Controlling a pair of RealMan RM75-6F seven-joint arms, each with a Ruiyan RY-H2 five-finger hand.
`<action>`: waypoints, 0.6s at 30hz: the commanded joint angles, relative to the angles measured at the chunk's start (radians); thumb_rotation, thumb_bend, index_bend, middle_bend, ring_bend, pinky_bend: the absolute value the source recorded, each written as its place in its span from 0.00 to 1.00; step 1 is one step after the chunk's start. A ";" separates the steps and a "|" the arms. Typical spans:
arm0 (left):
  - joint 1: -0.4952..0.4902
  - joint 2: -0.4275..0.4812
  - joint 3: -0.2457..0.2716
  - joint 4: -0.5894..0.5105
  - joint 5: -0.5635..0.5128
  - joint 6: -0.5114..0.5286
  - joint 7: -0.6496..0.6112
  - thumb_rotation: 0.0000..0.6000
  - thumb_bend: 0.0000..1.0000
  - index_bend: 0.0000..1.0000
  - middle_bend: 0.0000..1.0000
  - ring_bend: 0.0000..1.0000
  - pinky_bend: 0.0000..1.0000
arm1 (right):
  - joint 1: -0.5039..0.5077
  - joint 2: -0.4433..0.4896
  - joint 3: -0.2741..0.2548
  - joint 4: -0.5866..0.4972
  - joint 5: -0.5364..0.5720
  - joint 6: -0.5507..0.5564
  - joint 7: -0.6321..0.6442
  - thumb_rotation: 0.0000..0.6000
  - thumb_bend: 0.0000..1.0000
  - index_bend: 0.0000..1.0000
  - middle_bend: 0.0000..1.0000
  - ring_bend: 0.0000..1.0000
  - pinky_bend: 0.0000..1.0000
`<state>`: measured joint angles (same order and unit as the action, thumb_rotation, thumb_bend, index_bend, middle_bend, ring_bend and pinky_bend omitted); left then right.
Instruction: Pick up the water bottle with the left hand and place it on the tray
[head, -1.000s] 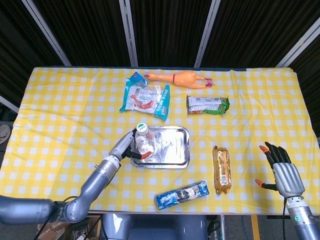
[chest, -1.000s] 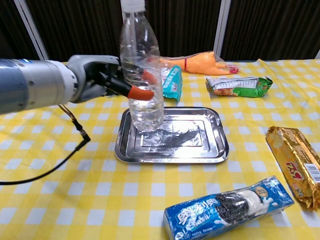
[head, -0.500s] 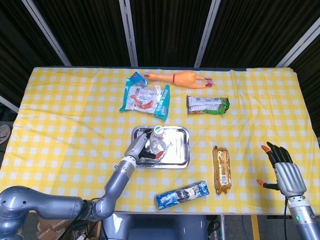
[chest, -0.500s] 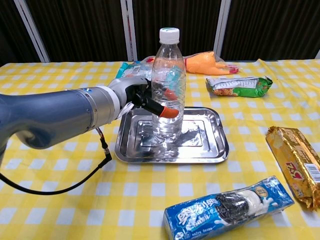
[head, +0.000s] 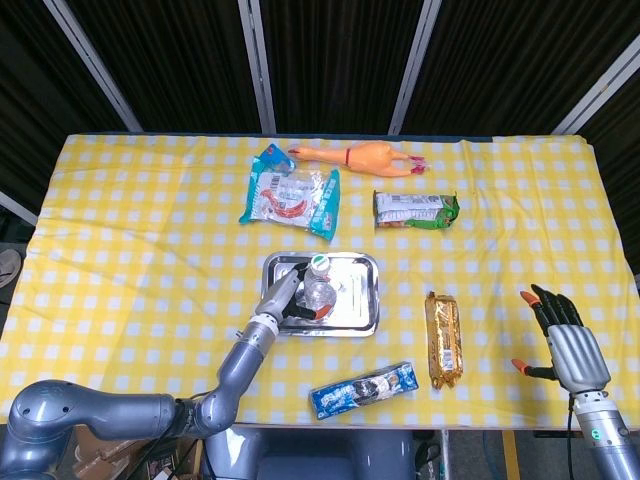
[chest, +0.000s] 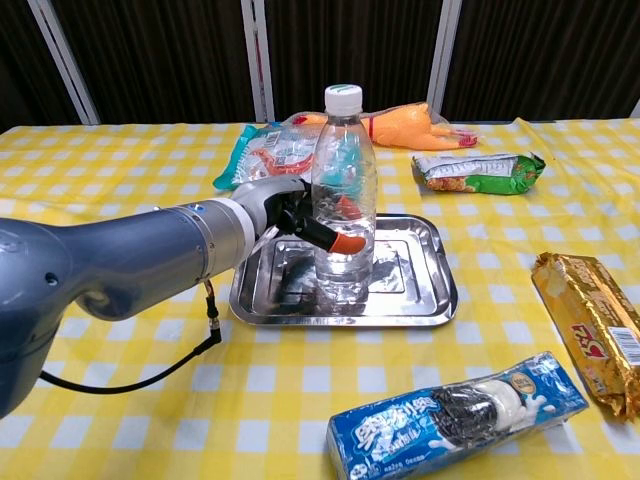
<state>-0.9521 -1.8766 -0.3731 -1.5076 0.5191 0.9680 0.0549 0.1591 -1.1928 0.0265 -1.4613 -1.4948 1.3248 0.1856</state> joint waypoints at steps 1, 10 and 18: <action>0.010 0.005 0.000 -0.001 0.006 -0.014 -0.003 1.00 0.23 0.38 0.37 0.00 0.06 | 0.001 -0.001 -0.001 0.001 -0.001 -0.001 -0.002 1.00 0.05 0.11 0.00 0.04 0.00; 0.032 0.072 0.012 -0.049 0.034 -0.085 0.007 1.00 0.09 0.17 0.12 0.00 0.03 | 0.002 -0.003 -0.001 -0.003 0.001 -0.005 -0.007 1.00 0.05 0.11 0.00 0.04 0.00; 0.068 0.146 0.026 -0.127 0.060 -0.091 0.004 1.00 0.09 0.07 0.06 0.00 0.03 | 0.004 -0.005 -0.003 -0.005 0.004 -0.010 -0.018 1.00 0.05 0.11 0.00 0.04 0.00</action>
<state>-0.8981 -1.7571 -0.3551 -1.6047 0.5693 0.8800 0.0589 0.1627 -1.1981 0.0233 -1.4666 -1.4915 1.3150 0.1681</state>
